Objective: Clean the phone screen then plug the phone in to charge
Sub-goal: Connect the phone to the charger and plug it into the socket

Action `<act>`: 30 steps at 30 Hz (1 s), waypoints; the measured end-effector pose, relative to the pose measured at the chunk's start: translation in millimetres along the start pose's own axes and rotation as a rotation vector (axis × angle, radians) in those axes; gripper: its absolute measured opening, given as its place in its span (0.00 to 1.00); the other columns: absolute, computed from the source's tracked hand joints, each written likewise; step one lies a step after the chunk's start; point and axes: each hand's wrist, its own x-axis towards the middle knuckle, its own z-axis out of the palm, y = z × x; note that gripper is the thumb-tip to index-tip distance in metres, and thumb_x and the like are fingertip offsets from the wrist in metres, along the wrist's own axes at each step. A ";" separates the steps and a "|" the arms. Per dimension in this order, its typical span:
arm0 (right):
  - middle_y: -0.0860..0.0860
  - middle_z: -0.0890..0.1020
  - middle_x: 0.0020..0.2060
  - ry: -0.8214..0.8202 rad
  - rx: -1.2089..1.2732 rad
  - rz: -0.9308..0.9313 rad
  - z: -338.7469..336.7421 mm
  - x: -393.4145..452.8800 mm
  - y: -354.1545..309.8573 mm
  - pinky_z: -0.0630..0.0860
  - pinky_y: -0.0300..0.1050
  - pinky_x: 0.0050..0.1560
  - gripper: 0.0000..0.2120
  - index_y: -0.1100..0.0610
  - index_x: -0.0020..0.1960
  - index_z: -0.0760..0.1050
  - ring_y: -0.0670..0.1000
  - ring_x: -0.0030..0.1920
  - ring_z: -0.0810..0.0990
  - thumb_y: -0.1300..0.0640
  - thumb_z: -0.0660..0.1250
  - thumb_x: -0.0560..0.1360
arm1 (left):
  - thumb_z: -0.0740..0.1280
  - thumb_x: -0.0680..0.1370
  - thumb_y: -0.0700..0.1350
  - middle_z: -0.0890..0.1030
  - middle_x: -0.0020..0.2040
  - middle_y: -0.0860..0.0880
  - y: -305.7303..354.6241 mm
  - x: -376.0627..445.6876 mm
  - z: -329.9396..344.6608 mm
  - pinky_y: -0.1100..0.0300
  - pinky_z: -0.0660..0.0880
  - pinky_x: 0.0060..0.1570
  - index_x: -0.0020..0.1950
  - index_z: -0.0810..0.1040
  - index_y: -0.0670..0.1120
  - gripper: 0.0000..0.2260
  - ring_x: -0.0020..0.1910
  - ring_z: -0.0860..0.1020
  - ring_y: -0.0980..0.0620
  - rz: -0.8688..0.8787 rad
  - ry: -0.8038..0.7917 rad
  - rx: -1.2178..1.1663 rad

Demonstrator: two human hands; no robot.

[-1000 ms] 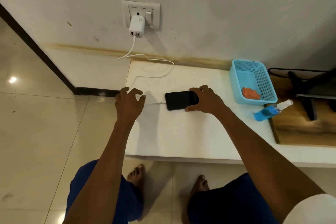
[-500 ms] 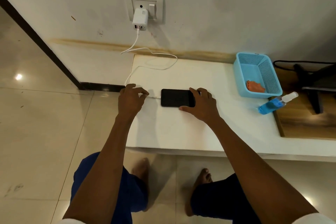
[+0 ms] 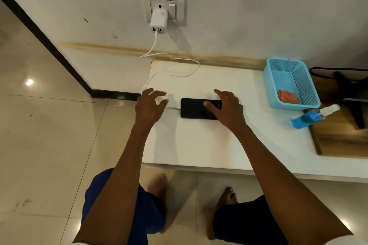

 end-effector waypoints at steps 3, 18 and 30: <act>0.51 0.67 0.74 0.016 -0.084 -0.139 -1.8 34.9 -20.1 0.67 0.55 0.69 0.28 0.48 0.77 0.64 0.54 0.75 0.65 0.38 0.60 0.80 | 0.68 0.80 0.49 0.76 0.67 0.47 3.6 4.9 -1.1 0.59 0.66 0.64 0.63 0.80 0.49 0.13 0.67 0.72 0.48 -0.038 0.109 -0.124; 0.49 0.61 0.78 -0.195 -0.496 -0.368 11.4 88.6 -53.4 0.56 0.59 0.75 0.23 0.42 0.78 0.59 0.57 0.78 0.57 0.41 0.52 0.83 | 0.65 0.81 0.47 0.69 0.73 0.44 -3.1 8.8 2.8 0.61 0.64 0.63 0.74 0.68 0.45 0.22 0.71 0.69 0.46 -0.176 0.034 -0.143; 0.53 0.77 0.60 -0.017 -0.371 -0.260 -10.4 35.9 -18.9 0.74 0.55 0.54 0.16 0.49 0.68 0.76 0.58 0.55 0.78 0.51 0.57 0.83 | 0.65 0.81 0.41 0.75 0.68 0.43 0.9 3.9 1.1 0.70 0.62 0.58 0.67 0.75 0.41 0.15 0.67 0.72 0.47 -0.063 0.046 -0.156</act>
